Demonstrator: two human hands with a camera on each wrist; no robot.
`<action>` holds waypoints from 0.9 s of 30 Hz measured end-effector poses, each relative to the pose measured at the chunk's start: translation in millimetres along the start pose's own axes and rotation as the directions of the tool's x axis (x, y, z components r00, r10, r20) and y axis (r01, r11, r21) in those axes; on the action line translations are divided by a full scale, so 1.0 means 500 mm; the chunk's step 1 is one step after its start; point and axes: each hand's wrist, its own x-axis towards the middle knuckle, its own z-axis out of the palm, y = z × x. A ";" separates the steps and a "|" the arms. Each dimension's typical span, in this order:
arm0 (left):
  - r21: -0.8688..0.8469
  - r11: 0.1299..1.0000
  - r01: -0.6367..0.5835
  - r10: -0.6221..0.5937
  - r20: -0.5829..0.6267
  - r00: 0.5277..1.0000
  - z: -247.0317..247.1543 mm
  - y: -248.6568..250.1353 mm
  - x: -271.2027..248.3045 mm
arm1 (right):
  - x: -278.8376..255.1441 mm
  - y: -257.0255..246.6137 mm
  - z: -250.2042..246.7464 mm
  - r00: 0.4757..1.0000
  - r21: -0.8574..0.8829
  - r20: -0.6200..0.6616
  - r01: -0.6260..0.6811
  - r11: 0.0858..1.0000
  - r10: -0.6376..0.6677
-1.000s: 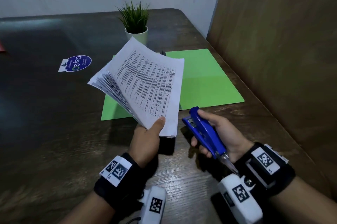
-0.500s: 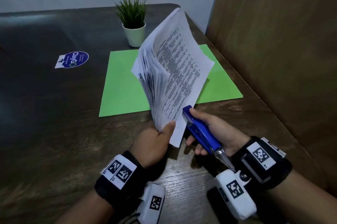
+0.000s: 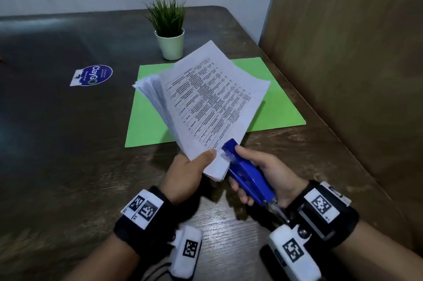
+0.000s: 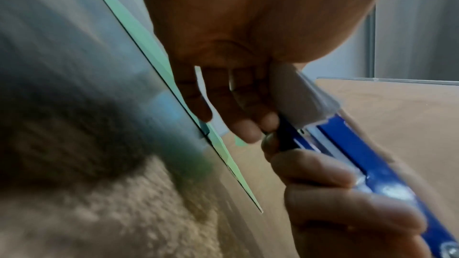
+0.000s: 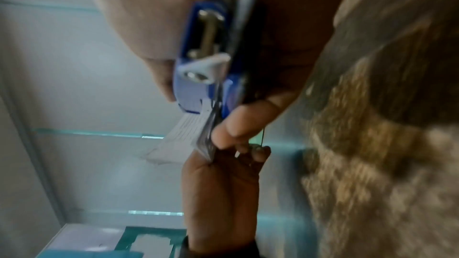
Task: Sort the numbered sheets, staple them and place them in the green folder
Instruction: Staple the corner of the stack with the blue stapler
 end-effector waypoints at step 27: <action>0.469 0.883 -0.006 0.052 -0.085 0.995 -0.004 -0.020 -0.004 | 0.013 -0.009 -0.030 0.985 0.035 -0.009 -0.173 0.984 0.174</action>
